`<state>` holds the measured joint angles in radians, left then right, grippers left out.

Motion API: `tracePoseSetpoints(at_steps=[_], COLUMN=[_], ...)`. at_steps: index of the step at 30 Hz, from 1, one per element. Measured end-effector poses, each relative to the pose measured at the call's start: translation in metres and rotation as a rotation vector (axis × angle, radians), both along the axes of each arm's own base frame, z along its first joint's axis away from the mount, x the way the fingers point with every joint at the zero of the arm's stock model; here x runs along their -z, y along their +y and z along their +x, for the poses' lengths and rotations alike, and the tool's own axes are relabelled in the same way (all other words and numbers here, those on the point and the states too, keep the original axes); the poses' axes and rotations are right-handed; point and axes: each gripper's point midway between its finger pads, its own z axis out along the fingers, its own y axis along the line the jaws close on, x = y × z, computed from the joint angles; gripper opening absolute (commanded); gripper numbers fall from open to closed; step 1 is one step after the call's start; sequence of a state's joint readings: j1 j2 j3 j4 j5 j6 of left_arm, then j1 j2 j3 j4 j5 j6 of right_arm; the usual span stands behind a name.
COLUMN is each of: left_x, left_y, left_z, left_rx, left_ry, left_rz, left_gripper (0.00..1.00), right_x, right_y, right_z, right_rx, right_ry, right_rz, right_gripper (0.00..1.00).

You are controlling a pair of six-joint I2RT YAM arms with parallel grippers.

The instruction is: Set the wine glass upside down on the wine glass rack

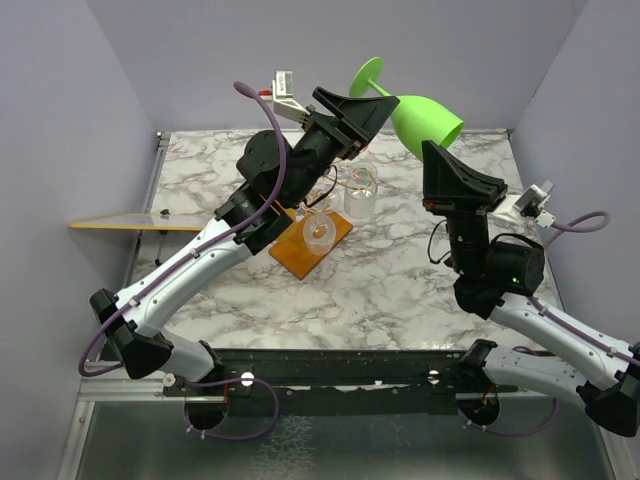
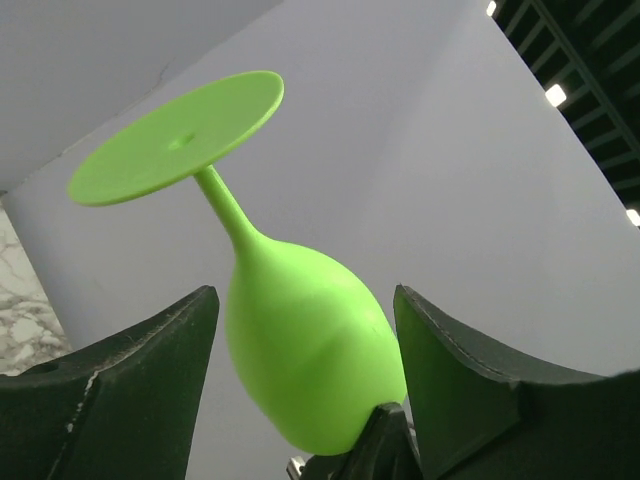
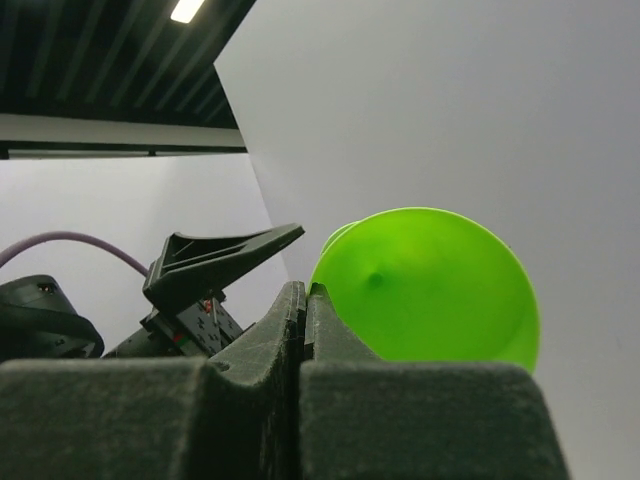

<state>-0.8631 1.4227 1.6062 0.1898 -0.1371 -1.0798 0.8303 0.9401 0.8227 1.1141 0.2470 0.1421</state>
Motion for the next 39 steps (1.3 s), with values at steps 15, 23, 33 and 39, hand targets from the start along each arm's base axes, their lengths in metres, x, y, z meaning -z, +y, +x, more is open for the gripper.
tracePoseSetpoints(at_steps=[15, 23, 33, 39], left_x=[0.015, 0.006, -0.011, -0.01], left_y=[0.014, 0.014, 0.022, 0.018], left_z=[0.019, 0.015, 0.003, -0.002], left_rx=[-0.116, -0.091, -0.064, -0.056], left_ry=[0.072, 0.061, 0.012, -0.043], left_rz=[-0.059, -0.108, -0.168, -0.114], left_gripper=[0.44, 0.22, 0.0, 0.0], right_x=[0.001, 0.006, 0.009, 0.012], right_y=[0.012, 0.022, 0.021, 0.019], right_z=[-0.012, -0.013, -0.023, -0.026], right_rx=[-0.091, -0.125, -0.156, -0.189], right_ry=[-0.04, -0.044, -0.057, -0.012], right_rz=[-0.023, -0.055, -0.064, -0.074], right_gripper=[0.01, 0.01, 0.31, 0.58])
